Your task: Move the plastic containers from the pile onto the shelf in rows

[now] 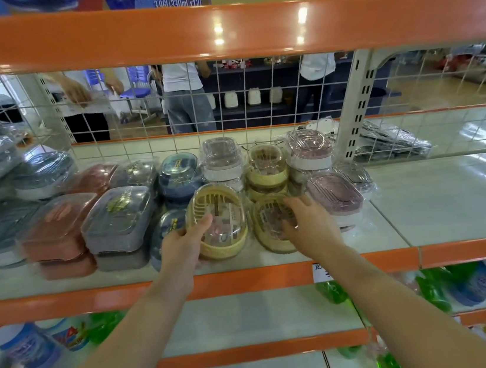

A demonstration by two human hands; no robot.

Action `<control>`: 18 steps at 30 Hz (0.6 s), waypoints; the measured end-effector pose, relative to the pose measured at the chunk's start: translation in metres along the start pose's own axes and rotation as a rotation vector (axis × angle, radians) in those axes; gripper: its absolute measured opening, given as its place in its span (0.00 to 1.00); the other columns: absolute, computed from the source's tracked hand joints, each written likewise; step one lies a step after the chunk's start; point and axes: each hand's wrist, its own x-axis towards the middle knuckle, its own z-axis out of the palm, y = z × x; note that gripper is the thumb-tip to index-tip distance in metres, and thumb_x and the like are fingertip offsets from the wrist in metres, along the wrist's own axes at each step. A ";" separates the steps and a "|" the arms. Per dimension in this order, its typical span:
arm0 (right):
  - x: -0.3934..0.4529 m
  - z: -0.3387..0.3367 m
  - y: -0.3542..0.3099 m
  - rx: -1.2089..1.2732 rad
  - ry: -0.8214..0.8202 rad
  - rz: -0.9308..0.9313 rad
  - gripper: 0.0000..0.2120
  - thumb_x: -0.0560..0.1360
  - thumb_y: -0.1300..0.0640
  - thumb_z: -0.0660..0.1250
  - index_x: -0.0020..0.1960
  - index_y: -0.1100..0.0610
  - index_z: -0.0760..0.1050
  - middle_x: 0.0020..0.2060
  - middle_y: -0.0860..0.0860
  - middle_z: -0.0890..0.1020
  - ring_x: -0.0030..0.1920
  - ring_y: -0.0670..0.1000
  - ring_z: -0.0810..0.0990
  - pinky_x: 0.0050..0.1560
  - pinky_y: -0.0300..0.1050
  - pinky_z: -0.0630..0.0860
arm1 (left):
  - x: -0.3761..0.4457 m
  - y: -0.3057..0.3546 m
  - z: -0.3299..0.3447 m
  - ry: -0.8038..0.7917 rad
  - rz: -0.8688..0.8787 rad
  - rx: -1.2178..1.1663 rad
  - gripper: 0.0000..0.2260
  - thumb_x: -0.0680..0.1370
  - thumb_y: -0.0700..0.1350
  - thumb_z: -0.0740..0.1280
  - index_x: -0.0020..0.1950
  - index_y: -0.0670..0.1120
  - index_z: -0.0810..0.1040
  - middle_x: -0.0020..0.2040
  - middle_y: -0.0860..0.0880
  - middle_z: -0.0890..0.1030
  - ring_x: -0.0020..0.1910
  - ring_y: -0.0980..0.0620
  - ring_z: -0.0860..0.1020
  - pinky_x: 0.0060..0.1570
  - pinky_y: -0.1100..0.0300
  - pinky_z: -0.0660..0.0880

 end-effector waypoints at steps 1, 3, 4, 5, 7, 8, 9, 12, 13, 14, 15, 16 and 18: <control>-0.002 -0.006 0.004 0.017 0.055 -0.007 0.21 0.78 0.56 0.60 0.70 0.54 0.66 0.65 0.54 0.70 0.64 0.56 0.70 0.57 0.48 0.70 | -0.002 0.001 0.004 -0.012 0.008 -0.008 0.10 0.73 0.51 0.72 0.41 0.46 0.77 0.42 0.47 0.81 0.42 0.50 0.79 0.49 0.52 0.75; -0.004 -0.016 0.014 0.010 0.111 0.003 0.20 0.77 0.58 0.60 0.69 0.55 0.67 0.65 0.54 0.70 0.65 0.56 0.68 0.60 0.47 0.68 | -0.006 0.005 0.017 -0.037 0.014 -0.018 0.10 0.72 0.51 0.73 0.41 0.45 0.78 0.44 0.45 0.83 0.45 0.47 0.81 0.52 0.51 0.78; -0.005 -0.019 0.019 0.001 0.122 0.022 0.20 0.77 0.58 0.60 0.69 0.55 0.67 0.65 0.55 0.69 0.66 0.56 0.67 0.62 0.47 0.66 | -0.008 0.007 0.025 -0.045 0.011 -0.021 0.11 0.72 0.51 0.73 0.41 0.45 0.78 0.45 0.43 0.83 0.44 0.46 0.82 0.51 0.50 0.79; -0.006 -0.023 0.025 0.003 0.121 0.054 0.21 0.77 0.57 0.60 0.70 0.55 0.66 0.67 0.55 0.68 0.67 0.57 0.66 0.64 0.48 0.64 | -0.007 0.007 0.033 -0.054 0.001 -0.014 0.11 0.72 0.50 0.73 0.41 0.44 0.77 0.44 0.43 0.83 0.43 0.46 0.82 0.47 0.51 0.80; -0.008 -0.027 0.036 -0.002 0.088 0.109 0.23 0.77 0.55 0.61 0.72 0.55 0.63 0.70 0.54 0.65 0.70 0.56 0.62 0.68 0.48 0.61 | -0.004 0.006 0.050 -0.075 -0.035 -0.016 0.14 0.71 0.50 0.74 0.45 0.41 0.78 0.46 0.41 0.83 0.43 0.44 0.82 0.45 0.49 0.81; -0.009 -0.028 0.041 -0.019 0.063 0.116 0.25 0.77 0.54 0.62 0.72 0.55 0.62 0.72 0.54 0.63 0.71 0.56 0.60 0.70 0.49 0.60 | -0.004 0.005 0.060 -0.089 -0.054 -0.033 0.19 0.70 0.52 0.75 0.51 0.40 0.78 0.49 0.40 0.82 0.46 0.42 0.82 0.47 0.47 0.81; -0.011 -0.028 0.046 -0.036 0.038 0.117 0.26 0.77 0.53 0.63 0.73 0.55 0.60 0.73 0.53 0.62 0.73 0.56 0.59 0.71 0.50 0.59 | -0.004 0.003 0.068 -0.100 -0.071 -0.043 0.25 0.68 0.54 0.76 0.57 0.40 0.76 0.52 0.41 0.82 0.49 0.41 0.82 0.50 0.45 0.80; -0.013 -0.027 0.055 -0.037 -0.028 0.118 0.29 0.77 0.52 0.63 0.75 0.52 0.56 0.75 0.51 0.59 0.75 0.54 0.54 0.72 0.50 0.56 | -0.001 0.000 0.092 -0.093 -0.074 -0.075 0.30 0.70 0.54 0.74 0.66 0.41 0.69 0.58 0.44 0.78 0.56 0.42 0.79 0.57 0.44 0.76; -0.013 -0.027 0.057 -0.031 -0.034 0.113 0.29 0.78 0.52 0.63 0.76 0.52 0.56 0.75 0.50 0.59 0.75 0.53 0.54 0.72 0.50 0.57 | -0.001 -0.002 0.099 -0.081 -0.056 -0.064 0.28 0.71 0.53 0.73 0.65 0.42 0.70 0.59 0.45 0.78 0.57 0.43 0.78 0.58 0.45 0.75; -0.012 -0.027 0.059 -0.025 -0.034 0.107 0.29 0.78 0.53 0.63 0.76 0.52 0.56 0.75 0.50 0.59 0.75 0.53 0.55 0.72 0.50 0.57 | 0.000 -0.003 0.105 -0.081 -0.022 -0.025 0.25 0.72 0.52 0.72 0.64 0.42 0.71 0.59 0.46 0.78 0.57 0.43 0.77 0.60 0.45 0.75; -0.011 -0.027 0.060 -0.023 -0.033 0.103 0.29 0.77 0.53 0.63 0.76 0.52 0.57 0.75 0.50 0.60 0.75 0.53 0.56 0.72 0.50 0.58 | 0.001 -0.005 0.108 -0.094 0.022 0.044 0.24 0.72 0.53 0.72 0.64 0.44 0.72 0.59 0.46 0.78 0.58 0.44 0.77 0.60 0.46 0.74; -0.010 -0.028 0.062 -0.025 -0.032 0.098 0.29 0.77 0.53 0.63 0.76 0.52 0.57 0.74 0.50 0.60 0.74 0.53 0.57 0.73 0.50 0.57 | 0.001 -0.008 0.111 -0.111 0.072 0.125 0.25 0.71 0.53 0.72 0.64 0.45 0.73 0.59 0.47 0.78 0.58 0.45 0.76 0.61 0.47 0.73; -0.008 -0.029 0.062 -0.030 -0.038 0.094 0.29 0.77 0.53 0.63 0.75 0.52 0.58 0.74 0.51 0.61 0.74 0.54 0.57 0.73 0.49 0.56 | 0.002 -0.013 0.114 -0.144 0.133 0.271 0.33 0.69 0.54 0.75 0.70 0.45 0.67 0.64 0.45 0.74 0.62 0.45 0.73 0.63 0.48 0.70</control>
